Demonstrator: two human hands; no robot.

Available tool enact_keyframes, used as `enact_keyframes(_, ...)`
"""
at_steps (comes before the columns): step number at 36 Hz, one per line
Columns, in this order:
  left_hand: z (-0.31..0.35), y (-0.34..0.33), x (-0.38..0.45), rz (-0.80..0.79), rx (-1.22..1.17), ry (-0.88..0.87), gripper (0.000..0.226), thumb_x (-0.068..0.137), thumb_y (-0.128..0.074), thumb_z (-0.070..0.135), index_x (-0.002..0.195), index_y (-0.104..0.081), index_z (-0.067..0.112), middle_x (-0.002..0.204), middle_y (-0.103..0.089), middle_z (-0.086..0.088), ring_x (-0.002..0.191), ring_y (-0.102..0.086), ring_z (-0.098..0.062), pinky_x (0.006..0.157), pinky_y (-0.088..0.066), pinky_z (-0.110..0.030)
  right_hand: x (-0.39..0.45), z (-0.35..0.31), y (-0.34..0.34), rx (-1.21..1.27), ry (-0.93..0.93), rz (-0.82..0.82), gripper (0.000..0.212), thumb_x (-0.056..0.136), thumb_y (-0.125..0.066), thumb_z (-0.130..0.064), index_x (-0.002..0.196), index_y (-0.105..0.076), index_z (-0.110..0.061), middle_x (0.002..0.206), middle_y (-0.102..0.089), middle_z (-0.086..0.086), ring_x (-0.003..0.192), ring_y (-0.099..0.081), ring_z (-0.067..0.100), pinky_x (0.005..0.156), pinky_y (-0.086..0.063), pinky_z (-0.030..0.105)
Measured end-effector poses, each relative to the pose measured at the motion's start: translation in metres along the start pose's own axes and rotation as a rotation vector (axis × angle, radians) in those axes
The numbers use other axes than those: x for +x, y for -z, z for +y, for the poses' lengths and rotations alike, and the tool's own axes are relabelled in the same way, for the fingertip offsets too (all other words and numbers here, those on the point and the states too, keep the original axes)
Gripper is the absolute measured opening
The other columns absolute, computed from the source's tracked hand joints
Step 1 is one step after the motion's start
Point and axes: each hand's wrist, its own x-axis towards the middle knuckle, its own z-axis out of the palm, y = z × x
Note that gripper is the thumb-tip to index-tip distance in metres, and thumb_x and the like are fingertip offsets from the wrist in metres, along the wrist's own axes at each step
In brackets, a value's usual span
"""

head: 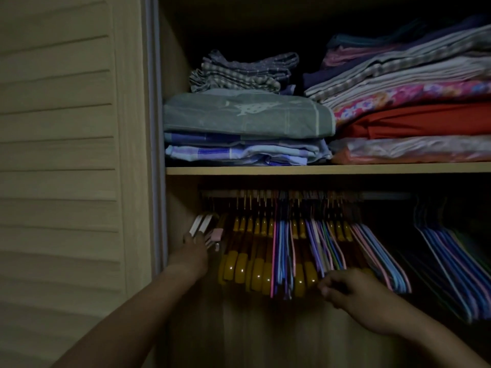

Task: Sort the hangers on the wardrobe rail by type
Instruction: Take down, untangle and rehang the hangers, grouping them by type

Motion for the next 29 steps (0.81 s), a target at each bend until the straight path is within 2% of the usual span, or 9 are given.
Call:
enact_keyframes(4,0.015,0.004,-0.034,0.201,0.191,-0.109,0.052,0.101,-0.040,0.025,0.151,-0.028,0.016,0.145,-0.039,-0.013,0.121,-0.058,-0.030,0.083,-0.053,-0.040,-0.010,0.023,0.007,0.001,-0.018,0.133,0.016,0.097,-0.060,-0.031,0.084,-0.069,-0.034,0.080,-0.067,-0.027,0.078,-0.062,-0.006,0.074,-0.051,0.019)
enact_keyframes(6,0.019,0.010,-0.050,0.265,0.214,-0.175,0.053,0.096,-0.051,0.033,0.146,-0.040,0.019,0.139,-0.050,-0.009,0.118,-0.060,-0.028,0.085,-0.053,-0.039,-0.012,0.032,0.011,0.048,-0.039,0.282,0.019,0.097,-0.059,-0.025,0.081,-0.069,-0.031,0.077,-0.070,-0.017,0.074,-0.065,-0.004,0.072,-0.054,0.023)
enact_keyframes(8,0.027,0.016,-0.060,0.323,0.182,-0.249,0.055,0.087,-0.060,0.039,0.138,-0.053,0.020,0.129,-0.059,-0.009,0.110,-0.064,-0.030,0.084,-0.053,-0.041,-0.018,0.044,0.021,0.076,-0.100,0.441,0.020,0.097,-0.057,-0.021,0.082,-0.067,-0.029,0.075,-0.069,-0.009,0.072,-0.064,-0.003,0.062,-0.049,0.017)
enact_keyframes(13,0.058,0.035,-0.069,0.432,-0.063,-0.460,0.057,0.092,-0.053,0.037,0.146,-0.042,0.023,0.137,-0.047,-0.005,0.122,-0.049,-0.024,0.098,-0.050,-0.042,-0.016,0.090,0.047,0.040,-0.353,0.680,0.014,0.100,-0.053,-0.020,0.100,-0.067,-0.021,0.090,-0.065,-0.004,0.076,-0.056,0.004,0.060,-0.039,0.023)
enact_keyframes(17,0.090,0.063,-0.062,0.639,-0.071,-0.517,0.078,0.089,-0.061,0.029,0.156,-0.024,0.016,0.158,-0.024,-0.014,0.148,-0.020,-0.031,0.118,-0.025,-0.048,-0.001,0.122,0.047,0.141,-0.514,0.592,0.020,0.099,-0.054,-0.025,0.110,-0.067,-0.016,0.105,-0.068,0.008,0.092,-0.061,0.020,0.075,-0.045,0.029)
enact_keyframes(19,0.104,0.076,-0.050,0.676,-0.058,-0.526,0.085,0.089,-0.060,0.030,0.159,-0.013,0.017,0.163,-0.010,-0.016,0.153,-0.003,-0.033,0.121,-0.007,-0.047,0.007,0.126,0.044,0.217,-0.515,0.553,0.025,0.099,-0.054,-0.027,0.114,-0.067,-0.013,0.107,-0.067,0.009,0.096,-0.060,0.021,0.079,-0.042,0.027)
enact_keyframes(21,0.116,0.087,-0.035,0.691,-0.012,-0.525,0.093,0.086,-0.062,0.031,0.160,-0.005,0.019,0.165,-0.004,-0.017,0.153,0.004,-0.033,0.122,-0.001,-0.047,0.013,0.126,0.040,0.276,-0.506,0.543,0.028,0.101,-0.052,-0.029,0.118,-0.066,-0.011,0.105,-0.065,0.007,0.095,-0.057,0.019,0.080,-0.040,0.027)
enact_keyframes(25,0.132,0.094,-0.010,0.654,0.041,-0.474,0.103,0.080,-0.066,0.036,0.160,-0.001,0.024,0.165,-0.009,-0.018,0.153,0.001,-0.035,0.123,-0.004,-0.053,0.022,0.122,0.037,0.397,-0.471,0.561,0.023,0.102,-0.051,-0.033,0.112,-0.065,-0.017,0.100,-0.066,0.000,0.088,-0.060,0.011,0.066,-0.044,0.025)
enact_keyframes(29,0.137,0.091,-0.002,0.697,0.078,-0.440,0.104,0.072,-0.069,0.038,0.158,-0.014,0.021,0.147,-0.035,-0.022,0.140,-0.028,-0.040,0.119,-0.017,-0.058,0.029,0.126,0.035,0.409,-0.428,0.573,0.021,0.099,-0.057,-0.019,0.118,-0.064,-0.018,0.112,-0.065,0.001,0.091,-0.058,0.007,0.068,-0.043,0.020)
